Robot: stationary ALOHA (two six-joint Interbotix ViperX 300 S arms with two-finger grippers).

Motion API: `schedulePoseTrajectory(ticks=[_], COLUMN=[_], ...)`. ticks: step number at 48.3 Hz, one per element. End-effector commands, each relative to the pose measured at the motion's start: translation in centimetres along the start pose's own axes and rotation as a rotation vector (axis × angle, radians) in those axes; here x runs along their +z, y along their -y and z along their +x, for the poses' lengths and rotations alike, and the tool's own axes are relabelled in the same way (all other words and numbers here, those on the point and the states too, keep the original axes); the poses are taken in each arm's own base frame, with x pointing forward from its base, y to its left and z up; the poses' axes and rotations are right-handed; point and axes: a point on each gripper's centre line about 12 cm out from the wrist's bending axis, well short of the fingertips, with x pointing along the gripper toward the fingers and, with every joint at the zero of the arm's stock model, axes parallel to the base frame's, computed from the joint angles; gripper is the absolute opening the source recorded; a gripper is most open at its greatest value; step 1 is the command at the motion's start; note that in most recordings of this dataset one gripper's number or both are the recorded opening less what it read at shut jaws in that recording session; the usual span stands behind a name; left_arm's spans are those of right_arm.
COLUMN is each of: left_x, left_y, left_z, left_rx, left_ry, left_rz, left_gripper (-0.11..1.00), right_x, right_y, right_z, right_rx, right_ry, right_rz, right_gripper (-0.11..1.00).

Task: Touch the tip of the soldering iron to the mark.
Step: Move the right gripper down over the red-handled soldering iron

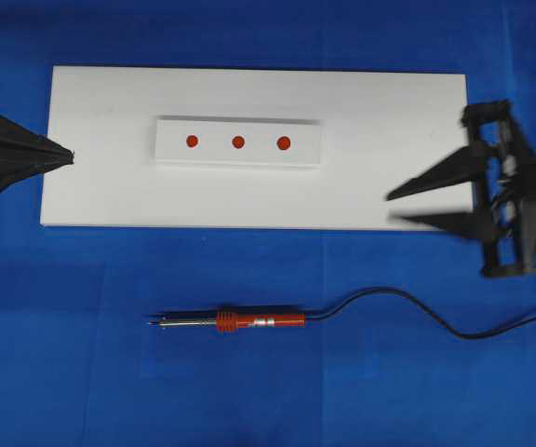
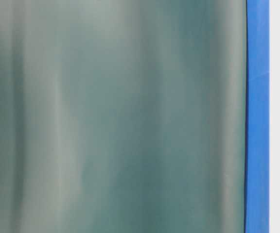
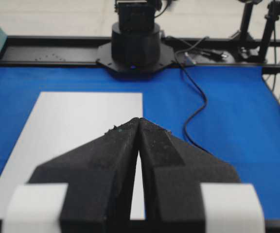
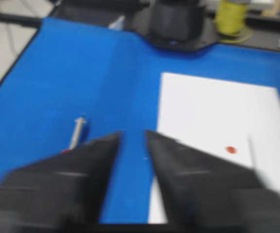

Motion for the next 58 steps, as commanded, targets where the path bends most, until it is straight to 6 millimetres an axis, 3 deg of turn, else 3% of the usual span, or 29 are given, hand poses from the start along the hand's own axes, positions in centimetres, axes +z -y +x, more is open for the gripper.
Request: schedulePoseTrajectory(ticks=[1, 7, 10, 23, 36, 58], left_x=[0.4, 0.4, 0.4, 0.3, 0.1, 0.0], left_y=[0.0, -0.1, 0.0, -0.1, -0.1, -0.1], left_z=[0.1, 0.1, 0.1, 0.1, 0.0, 0.0], left_rx=[0.001, 0.003, 0.001, 0.004, 0.003, 0.007], left_ry=[0.014, 0.014, 0.015, 0.015, 0.011, 0.012], left_rz=[0.003, 0.003, 0.003, 0.003, 0.002, 0.002], left_gripper=[0.0, 0.0, 0.0, 0.0, 0.0, 0.0], right_x=[0.9, 0.1, -0.5, -3.2, -7.8, -14.8], right_y=[-0.7, -1.4, -1.7, -2.9, -3.8, -5.1], right_z=[1.6, 4.0, 5.3, 10.9, 15.7, 19.0], right_rx=[0.022, 0.034, 0.039, 0.035, 0.011, -0.031], right_ry=[0.002, -0.041, -0.066, -0.179, -0.268, -0.333], right_rz=[0.007, 0.051, 0.067, 0.148, 0.202, 0.263], right_gripper=[0.4, 0.78, 0.9, 0.86, 0.86, 0.86])
